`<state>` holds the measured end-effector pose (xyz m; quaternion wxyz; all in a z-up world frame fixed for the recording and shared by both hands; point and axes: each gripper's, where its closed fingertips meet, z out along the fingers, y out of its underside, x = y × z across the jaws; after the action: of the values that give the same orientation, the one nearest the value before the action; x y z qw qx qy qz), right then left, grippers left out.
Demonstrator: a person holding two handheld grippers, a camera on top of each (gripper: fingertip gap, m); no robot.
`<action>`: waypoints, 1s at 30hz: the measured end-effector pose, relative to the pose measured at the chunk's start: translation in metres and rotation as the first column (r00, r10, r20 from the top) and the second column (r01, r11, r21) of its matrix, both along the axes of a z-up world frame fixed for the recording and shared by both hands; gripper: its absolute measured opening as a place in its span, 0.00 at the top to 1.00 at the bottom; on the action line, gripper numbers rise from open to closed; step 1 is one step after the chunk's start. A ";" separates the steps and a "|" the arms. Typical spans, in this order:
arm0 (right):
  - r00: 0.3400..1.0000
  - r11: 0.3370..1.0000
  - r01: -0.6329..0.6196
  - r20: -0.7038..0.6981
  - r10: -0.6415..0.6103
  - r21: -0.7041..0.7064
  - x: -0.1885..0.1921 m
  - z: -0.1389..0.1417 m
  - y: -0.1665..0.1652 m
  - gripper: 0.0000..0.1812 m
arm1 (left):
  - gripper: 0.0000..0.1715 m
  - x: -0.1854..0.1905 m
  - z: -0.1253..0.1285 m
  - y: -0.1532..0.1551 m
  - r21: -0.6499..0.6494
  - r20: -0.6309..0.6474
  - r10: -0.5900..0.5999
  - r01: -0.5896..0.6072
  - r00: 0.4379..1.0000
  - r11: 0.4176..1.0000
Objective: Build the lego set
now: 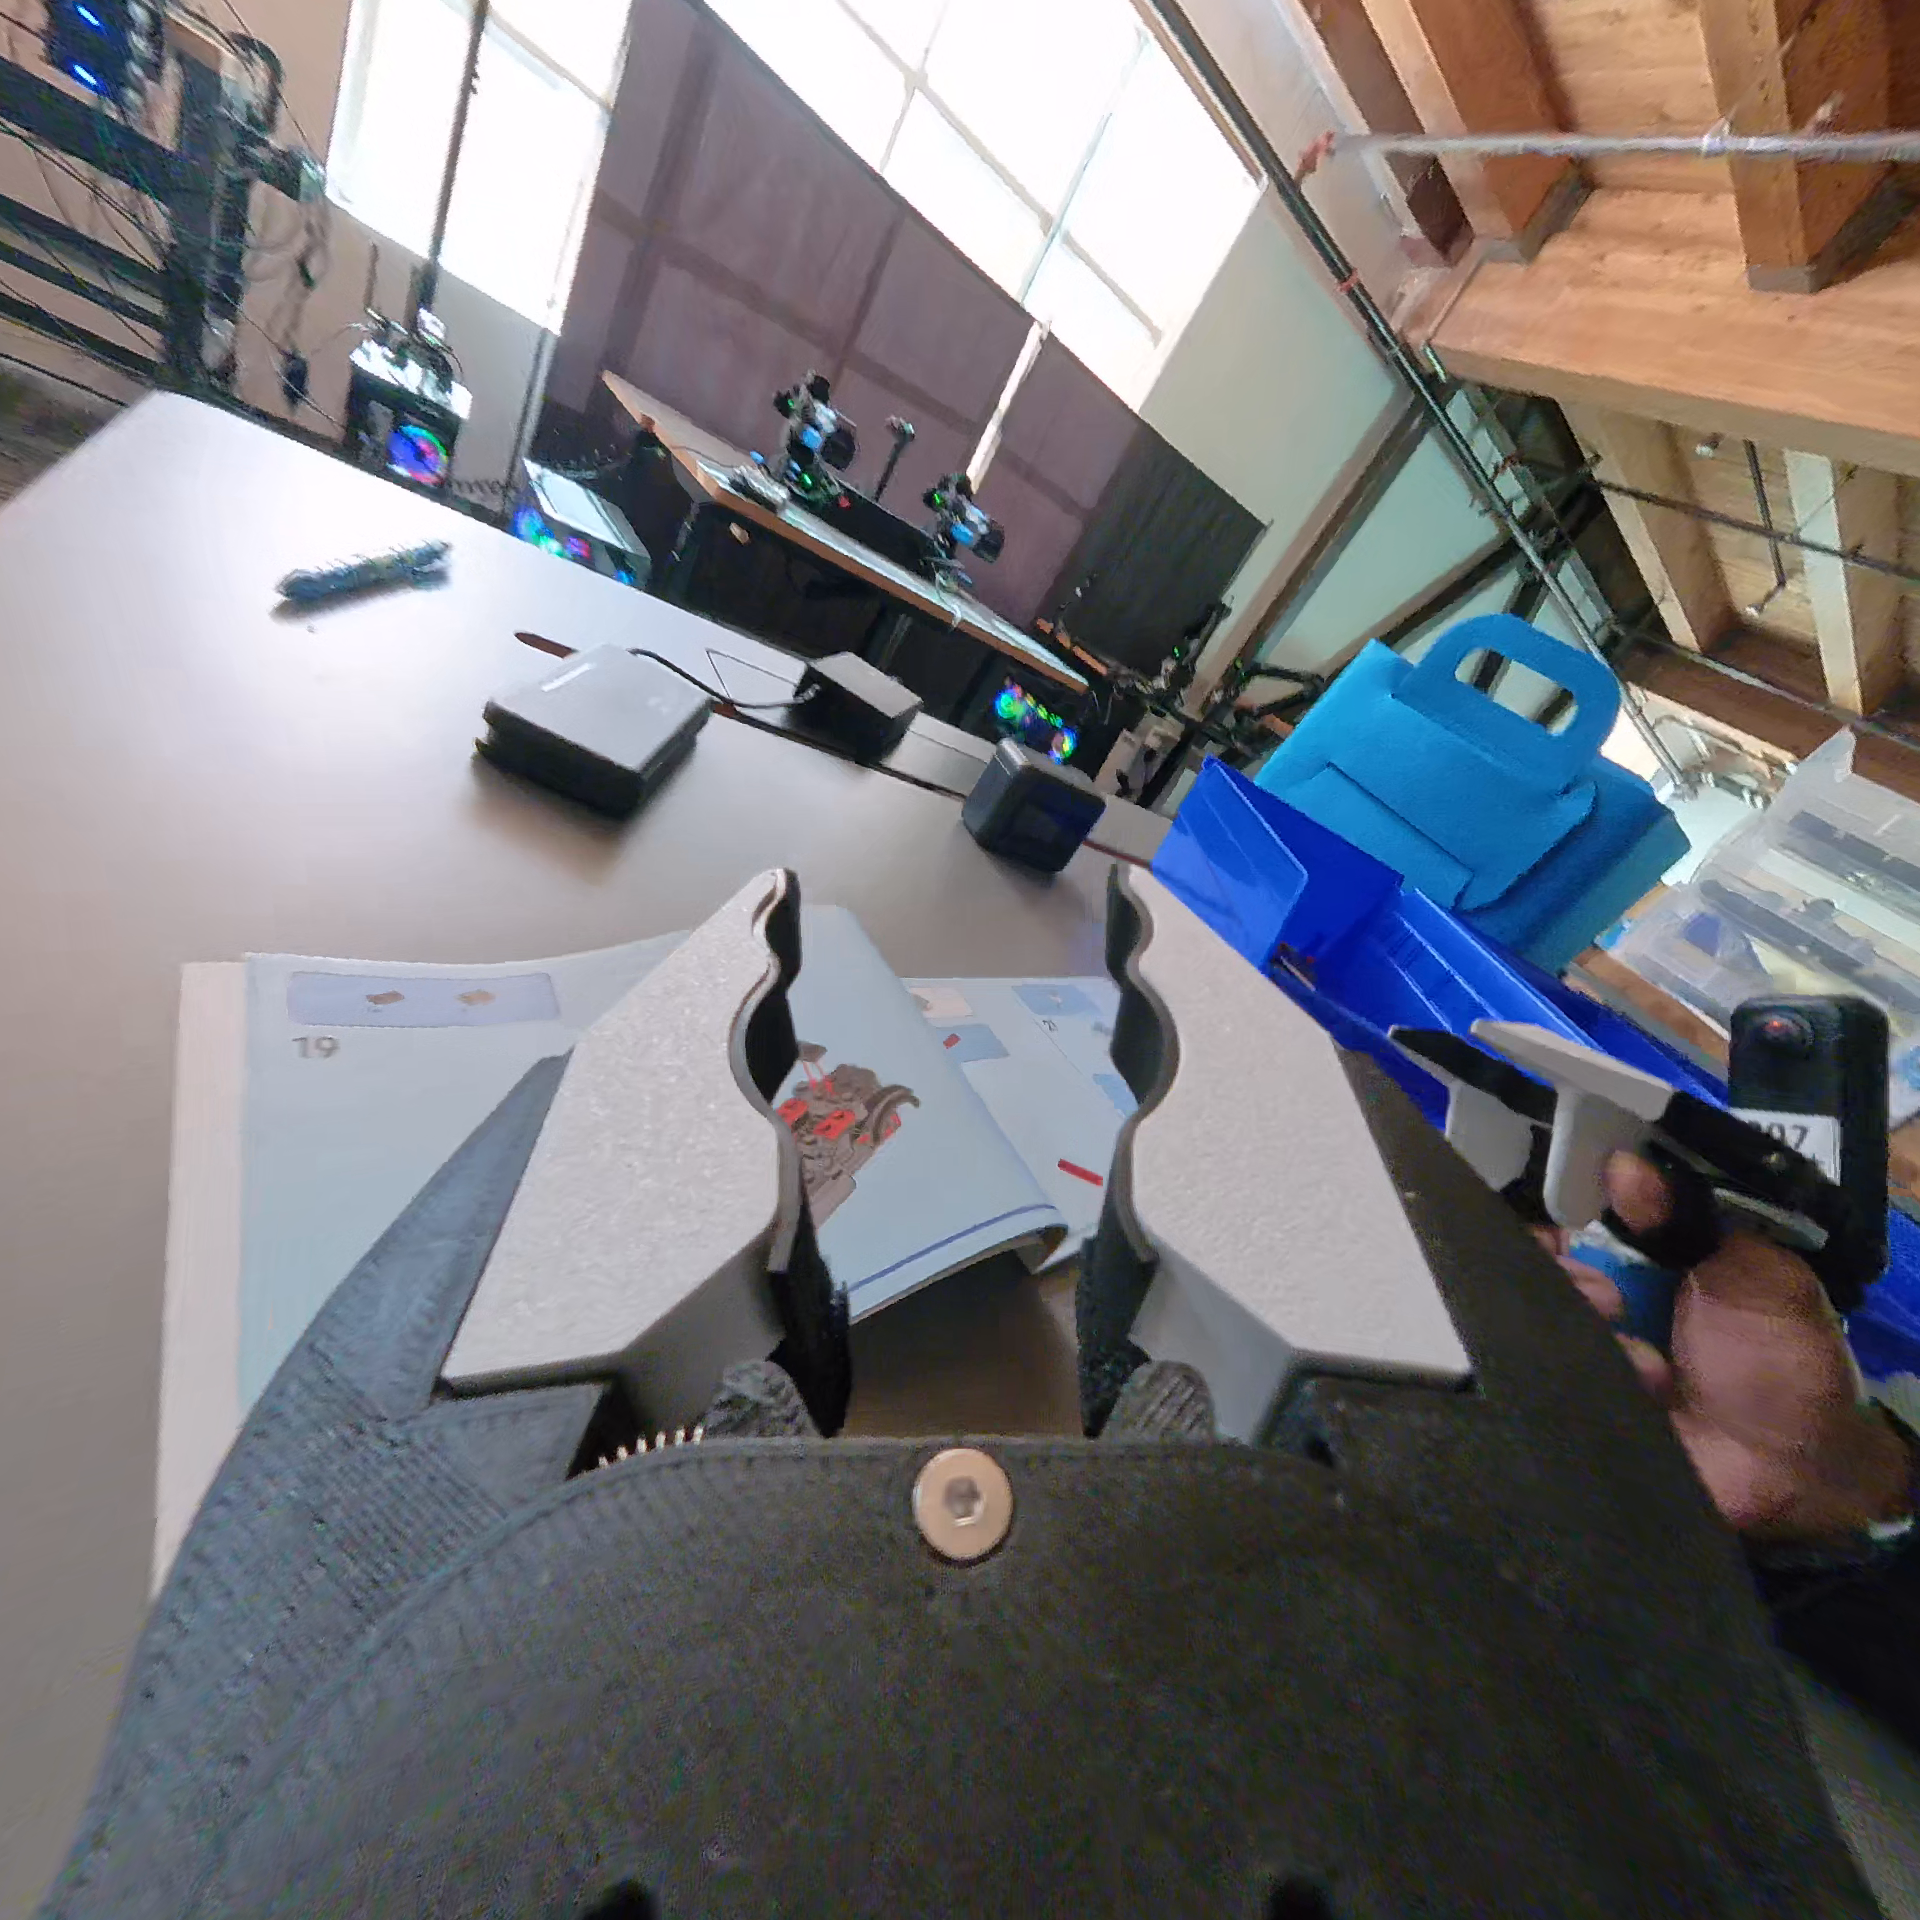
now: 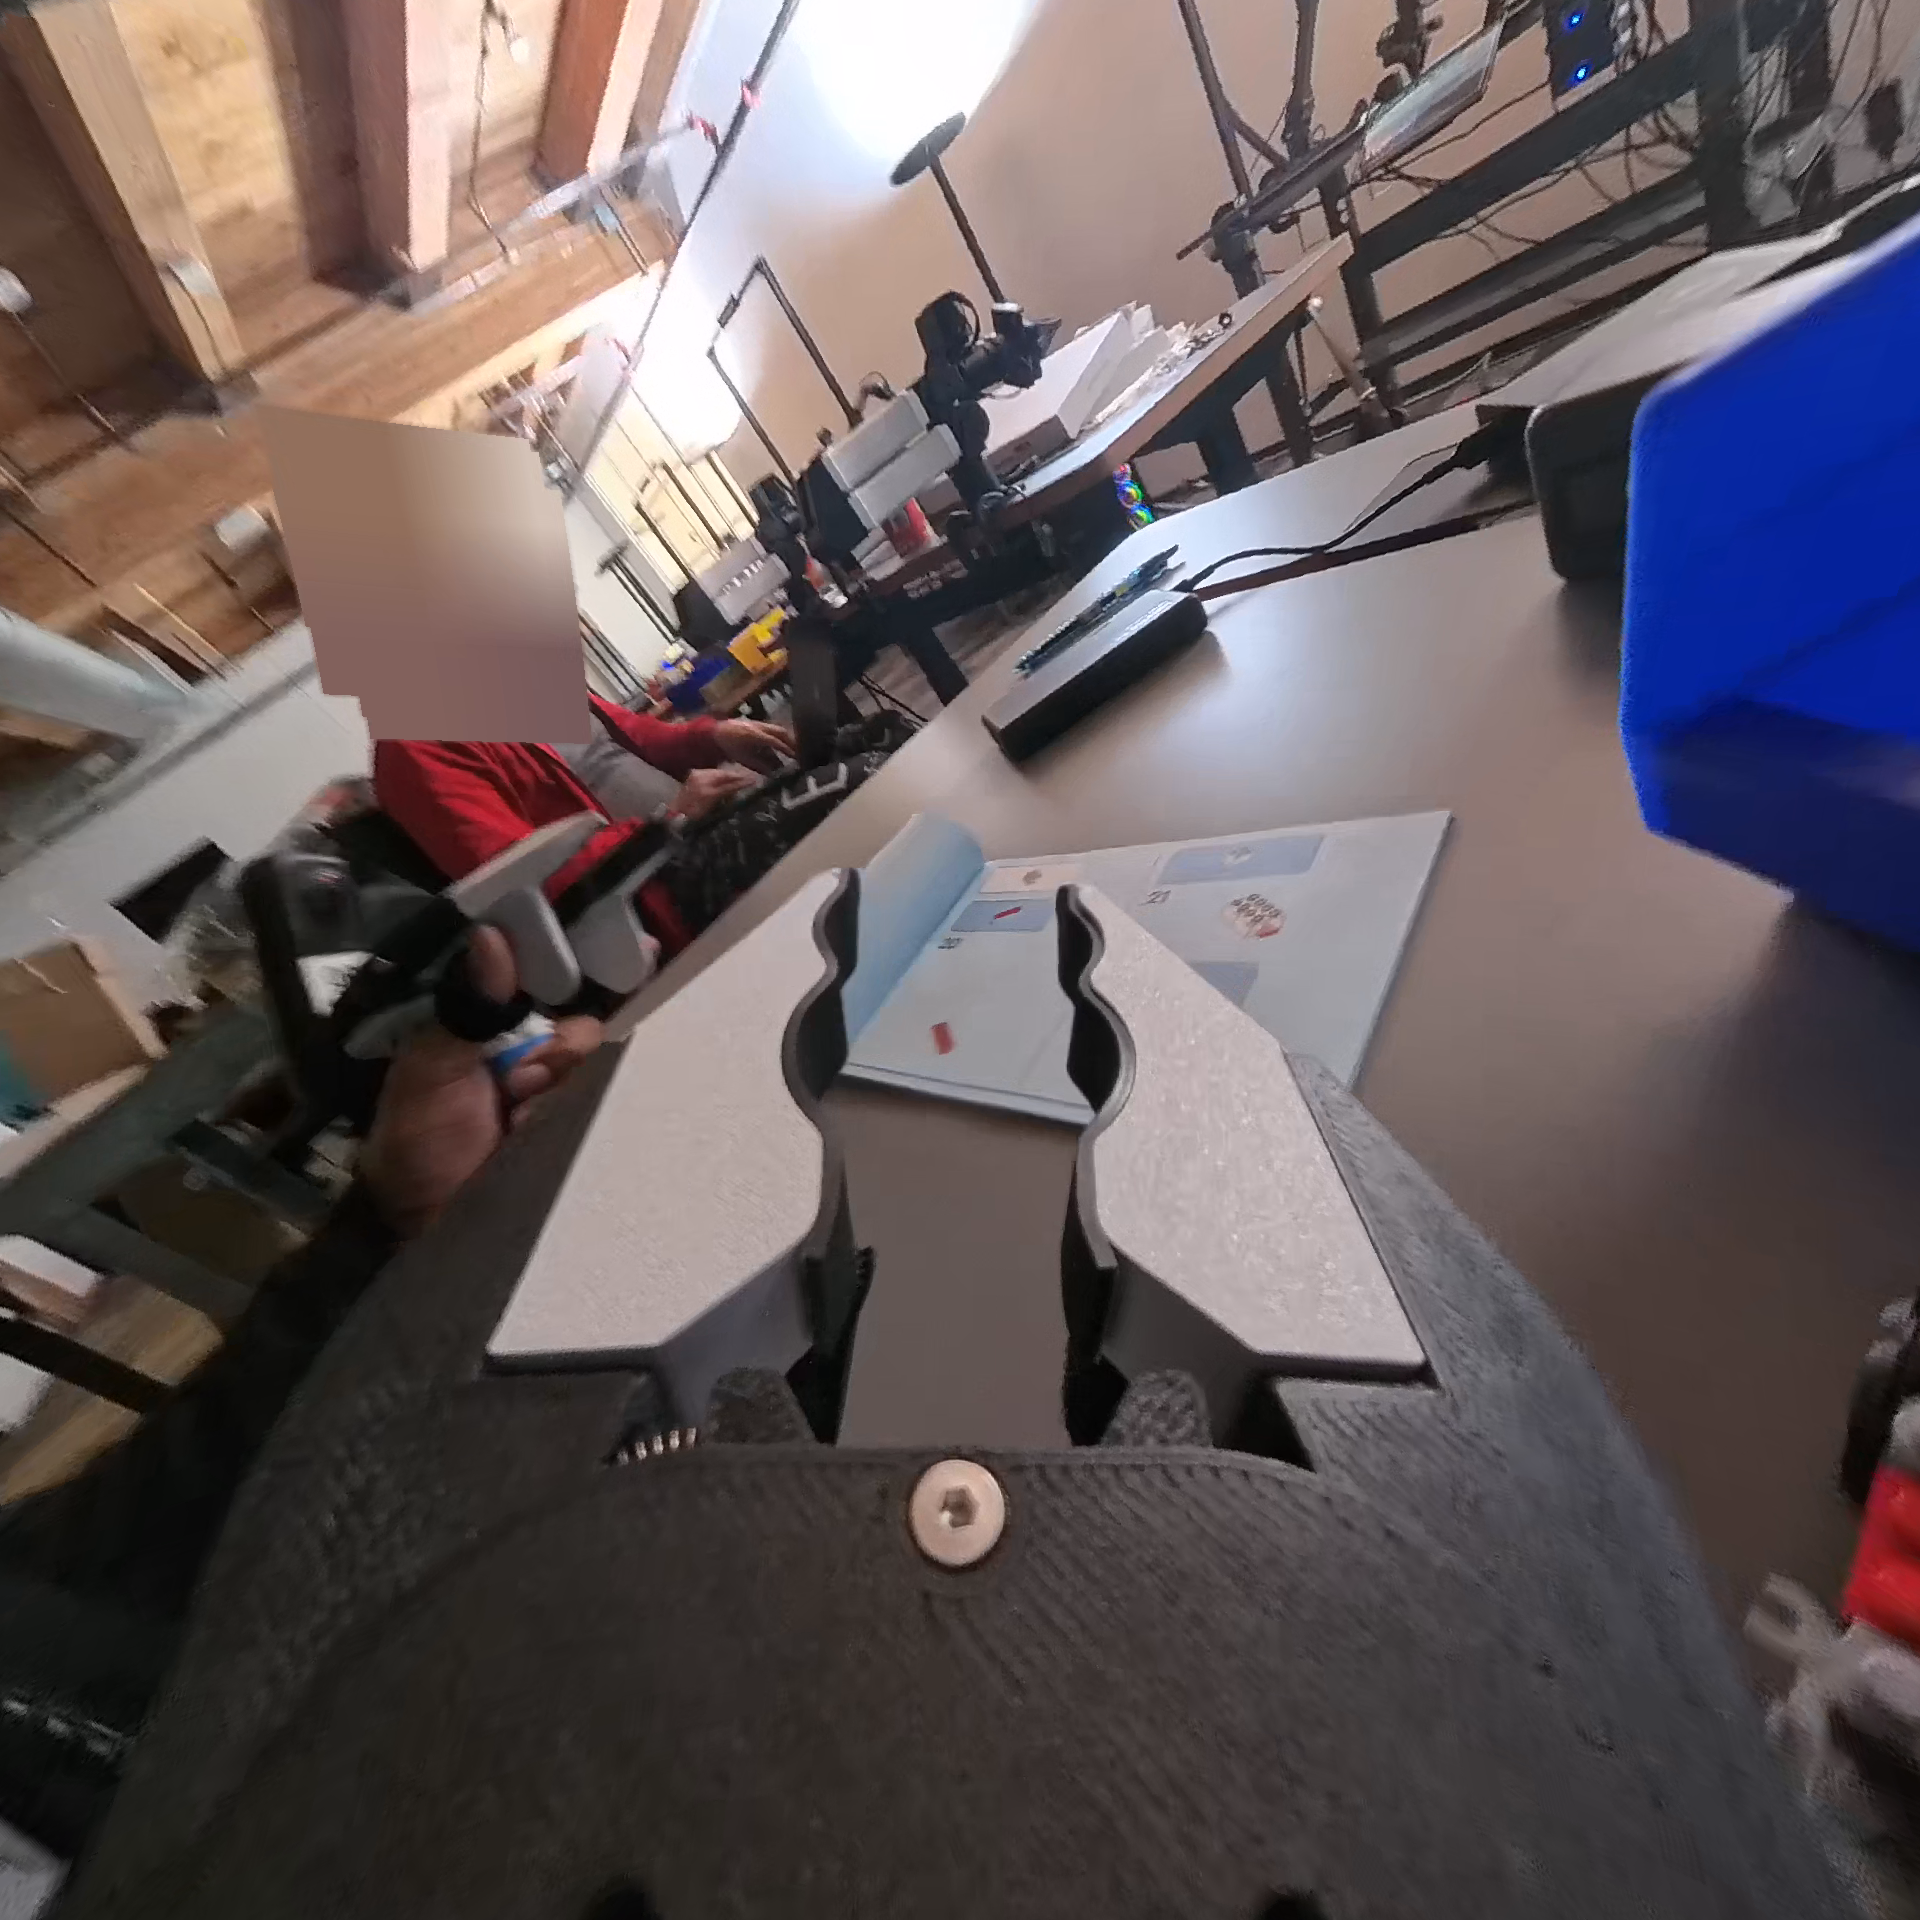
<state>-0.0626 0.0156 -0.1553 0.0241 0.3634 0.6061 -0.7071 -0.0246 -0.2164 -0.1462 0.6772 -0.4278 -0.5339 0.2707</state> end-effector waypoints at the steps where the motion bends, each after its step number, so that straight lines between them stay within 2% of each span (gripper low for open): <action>1: 1.000 1.000 0.003 0.010 -0.002 -0.017 0.002 0.001 0.002 0.78 | 0.65 -0.001 -0.002 0.005 -0.014 0.013 -0.021 0.021 1.000 1.000; 6: 1.000 0.998 0.022 0.023 -0.021 -0.054 0.018 0.003 0.017 0.79 | 0.65 -0.004 -0.006 0.011 -0.060 0.044 -0.023 0.026 0.999 0.998; 9: 0.999 0.997 0.046 -0.023 -0.048 -0.054 0.032 0.007 0.028 0.79 | 0.65 -0.006 -0.009 0.012 -0.086 0.064 -0.009 0.015 0.998 0.996; 17: 0.996 0.994 0.072 -0.052 -0.077 -0.087 0.049 0.012 0.060 0.79 | 0.65 -0.012 -0.019 0.022 -0.262 0.113 0.055 -0.023 0.992 0.965; 25: 0.996 0.995 0.054 -0.066 -0.060 -0.087 0.050 0.013 0.058 0.79 | 0.65 -0.010 -0.016 0.017 -0.201 0.104 0.044 -0.022 0.994 0.979; 30: 0.996 0.994 0.054 -0.063 -0.060 -0.091 0.049 0.013 0.059 0.79 | 0.65 -0.011 -0.018 0.021 -0.223 0.116 0.037 -0.010 0.993 0.975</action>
<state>-0.0134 0.0742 -0.1426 0.0001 0.3559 0.5637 -0.7454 -0.0361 -0.1954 -0.1647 0.5887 -0.5101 -0.5447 0.3107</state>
